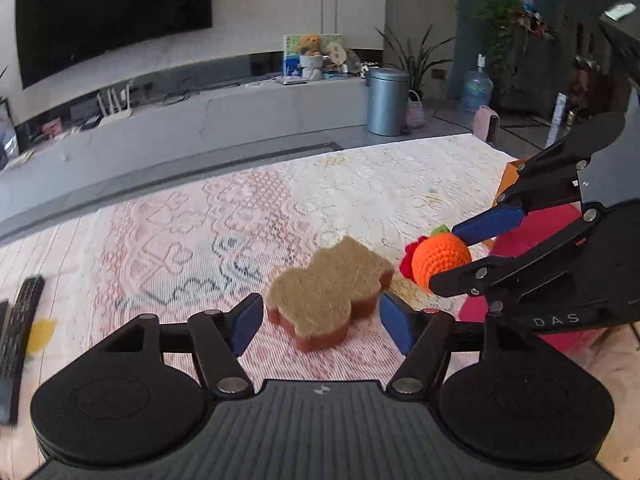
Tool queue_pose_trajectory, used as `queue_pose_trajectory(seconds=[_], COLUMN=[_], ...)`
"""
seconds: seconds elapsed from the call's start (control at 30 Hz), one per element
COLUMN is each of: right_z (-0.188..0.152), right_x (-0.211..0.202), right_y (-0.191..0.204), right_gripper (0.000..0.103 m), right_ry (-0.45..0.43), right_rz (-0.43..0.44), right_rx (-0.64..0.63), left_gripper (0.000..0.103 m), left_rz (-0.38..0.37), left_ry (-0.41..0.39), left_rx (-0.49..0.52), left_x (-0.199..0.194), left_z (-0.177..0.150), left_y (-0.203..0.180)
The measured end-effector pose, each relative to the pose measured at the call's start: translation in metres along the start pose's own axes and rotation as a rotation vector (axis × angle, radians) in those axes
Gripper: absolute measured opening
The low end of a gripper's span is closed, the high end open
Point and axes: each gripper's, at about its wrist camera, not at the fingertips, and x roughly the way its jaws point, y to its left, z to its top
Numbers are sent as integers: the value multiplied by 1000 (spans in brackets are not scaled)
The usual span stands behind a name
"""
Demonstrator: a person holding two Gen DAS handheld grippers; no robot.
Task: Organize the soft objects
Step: 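Grasp the brown sponge with the left gripper while the right holds the ball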
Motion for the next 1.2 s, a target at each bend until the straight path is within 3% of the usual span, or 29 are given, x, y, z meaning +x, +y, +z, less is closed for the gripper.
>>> queue_pose_trajectory(seconds=[0.17, 0.37, 0.53, 0.77, 0.87, 0.9, 1.2], right_z=[9, 26, 31, 31, 30, 29, 28], right_x=[22, 27, 43, 61, 67, 68, 67], right_y=[-20, -47, -50, -45, -47, -47, -46], right_gripper=[37, 37, 37, 37, 37, 37, 38], right_ry=[74, 74, 104, 143, 166, 167, 164], right_rz=[18, -15, 5, 21, 31, 31, 27], right_rx=[71, 120, 125, 126, 136, 138, 140], left_gripper=[87, 88, 88, 87, 77, 69, 64], left_rz=[-46, -56, -11, 40, 49, 60, 85], left_ry=[25, 53, 108, 123, 122, 125, 116], left_rx=[16, 27, 66, 58, 49, 50, 33], left_x=[26, 49, 71, 85, 85, 86, 82], left_z=[5, -5, -14, -17, -18, -18, -17], left_y=[7, 3, -5, -9, -10, -10, -11])
